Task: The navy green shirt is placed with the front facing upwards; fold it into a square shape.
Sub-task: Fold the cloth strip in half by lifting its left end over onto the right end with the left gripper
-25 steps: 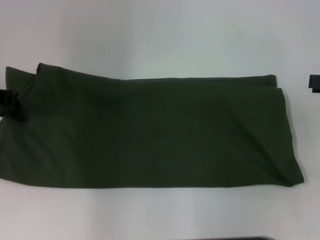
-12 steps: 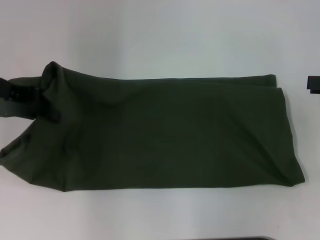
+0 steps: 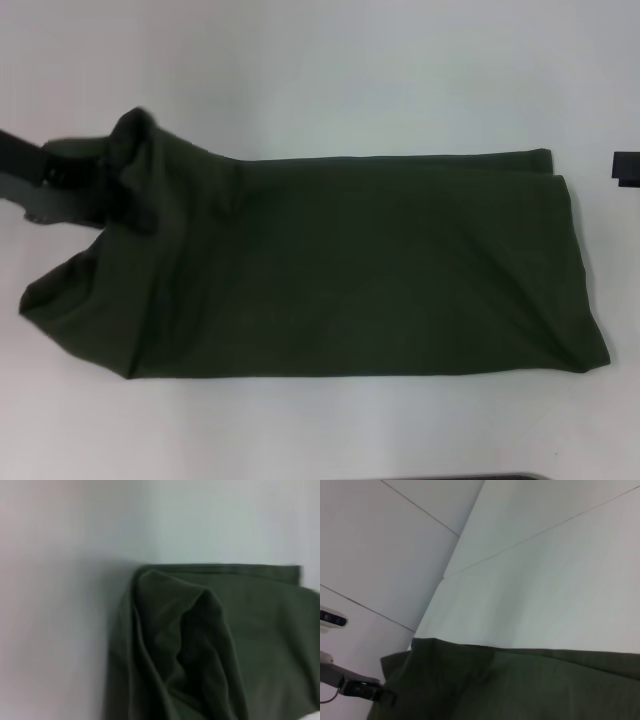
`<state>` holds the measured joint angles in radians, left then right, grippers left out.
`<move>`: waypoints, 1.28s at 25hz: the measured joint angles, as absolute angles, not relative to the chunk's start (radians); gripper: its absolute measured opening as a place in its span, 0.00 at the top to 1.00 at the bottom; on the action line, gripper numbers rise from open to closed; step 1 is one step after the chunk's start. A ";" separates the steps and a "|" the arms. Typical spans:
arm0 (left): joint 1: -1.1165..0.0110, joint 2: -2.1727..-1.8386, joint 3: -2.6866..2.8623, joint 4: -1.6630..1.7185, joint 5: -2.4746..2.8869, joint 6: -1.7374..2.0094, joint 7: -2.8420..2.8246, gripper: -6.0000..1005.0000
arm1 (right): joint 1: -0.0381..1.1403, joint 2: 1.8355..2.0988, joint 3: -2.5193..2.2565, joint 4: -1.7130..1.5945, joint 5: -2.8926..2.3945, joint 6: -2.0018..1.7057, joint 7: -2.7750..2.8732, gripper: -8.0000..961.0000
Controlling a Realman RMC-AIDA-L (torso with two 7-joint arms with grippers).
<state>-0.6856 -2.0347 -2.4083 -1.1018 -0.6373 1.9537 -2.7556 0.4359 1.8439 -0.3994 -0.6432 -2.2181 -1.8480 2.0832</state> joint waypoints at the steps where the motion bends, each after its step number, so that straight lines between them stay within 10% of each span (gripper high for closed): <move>1: -0.689 -2.034 -2.415 -1.102 -0.658 1.964 -2.757 0.94 | 0.436 1.844 -0.399 -0.643 -2.218 -1.848 2.083 0.10; 32: -0.814 -2.163 -2.395 -1.012 -0.863 1.855 -2.831 0.94 | 0.447 1.848 -0.400 -0.641 -2.218 -1.845 2.083 0.10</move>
